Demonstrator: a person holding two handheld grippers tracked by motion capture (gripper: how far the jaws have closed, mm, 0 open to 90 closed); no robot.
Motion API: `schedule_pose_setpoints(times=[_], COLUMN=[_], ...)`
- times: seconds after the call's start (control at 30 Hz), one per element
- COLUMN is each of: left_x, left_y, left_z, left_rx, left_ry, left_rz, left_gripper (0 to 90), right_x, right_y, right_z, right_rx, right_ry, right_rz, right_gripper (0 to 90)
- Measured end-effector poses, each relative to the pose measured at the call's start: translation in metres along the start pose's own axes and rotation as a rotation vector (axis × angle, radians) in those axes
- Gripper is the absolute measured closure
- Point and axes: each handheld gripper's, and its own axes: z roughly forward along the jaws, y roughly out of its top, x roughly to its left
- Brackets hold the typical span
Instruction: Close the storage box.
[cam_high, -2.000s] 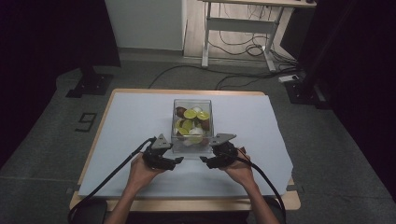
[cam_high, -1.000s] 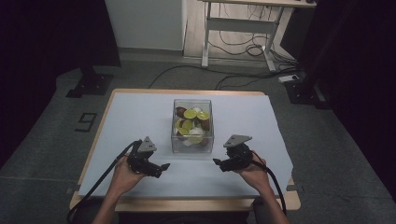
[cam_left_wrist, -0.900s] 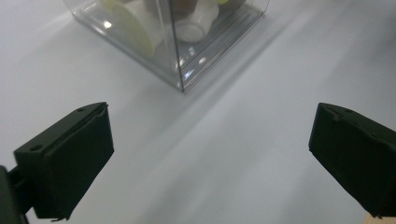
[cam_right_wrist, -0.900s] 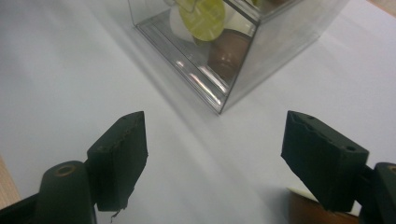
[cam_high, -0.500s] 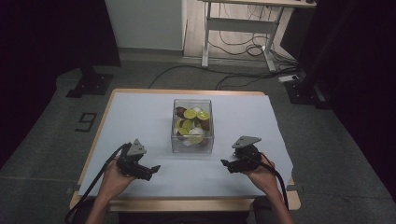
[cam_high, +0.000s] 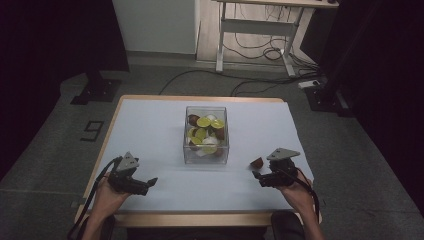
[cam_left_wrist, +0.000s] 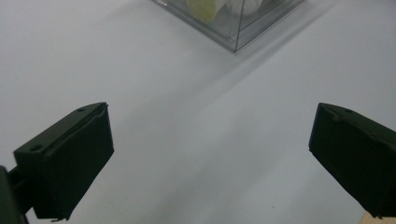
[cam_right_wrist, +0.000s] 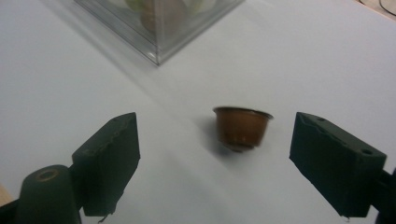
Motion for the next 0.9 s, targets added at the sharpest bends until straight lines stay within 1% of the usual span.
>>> schedule_pose_setpoints(times=[0.1,0.13,0.23,0.33,0.47,0.5,0.53,0.57,0.6,0.63,0.67,0.77,0.83,0.87,0.9], left_x=[0.002,0.003,0.005,0.009,0.012,0.014,0.015,0.016,0.019,0.019,0.02,0.022,0.022,0.022,0.022], left_y=[-0.004,-0.008,-0.012,-0.021,-0.026,-0.028,-0.03,-0.032,-0.036,-0.036,-0.039,-0.044,-0.046,-0.047,-0.048], left_z=[0.0,0.001,0.002,0.007,0.012,0.013,0.015,0.016,0.019,0.019,0.023,0.027,0.029,0.031,0.033], left_rx=[0.002,0.007,0.013,0.028,0.045,0.047,0.048,0.051,0.064,0.064,0.08,0.096,0.104,0.116,0.123], left_ry=[0.01,0.019,0.024,0.039,0.044,0.047,0.045,0.042,0.043,0.043,0.044,0.04,0.041,0.047,0.046], left_rz=[-0.002,-0.005,-0.012,-0.021,-0.033,-0.034,-0.042,-0.05,-0.057,-0.057,-0.061,-0.069,-0.067,-0.064,-0.064], left_gripper=[0.0,0.0,0.0,0.0,0.0,0.0,0.0,0.0,0.0,0.0,0.0,0.0,0.0,0.0,0.0], right_x=[-0.003,-0.006,-0.01,-0.014,-0.017,-0.017,-0.018,-0.019,-0.019,-0.019,-0.019,-0.019,-0.019,-0.018,-0.018], right_y=[-0.003,-0.007,-0.014,-0.02,-0.029,-0.029,-0.031,-0.036,-0.038,-0.04,-0.042,-0.048,-0.05,-0.054,-0.054], right_z=[-0.001,-0.001,0.0,0.004,0.014,0.014,0.018,0.025,0.027,0.031,0.034,0.042,0.045,0.05,0.05], right_rx=[0.006,0.014,0.018,0.029,0.058,0.058,0.065,0.073,0.073,0.077,0.081,0.082,0.083,0.09,0.09], right_ry=[-0.011,-0.024,-0.034,-0.047,-0.054,-0.054,-0.057,-0.058,-0.062,-0.06,-0.062,-0.065,-0.066,-0.075,-0.075], right_rz=[0.007,0.014,0.039,0.063,0.099,0.099,0.106,0.117,0.12,0.125,0.132,0.141,0.14,0.129,0.129], right_gripper=[14.4,13.7,13.1,10.9,5.3,5.3,3.8,2.7,2.5,2.2,2.0,1.8,1.6,1.3,1.3])
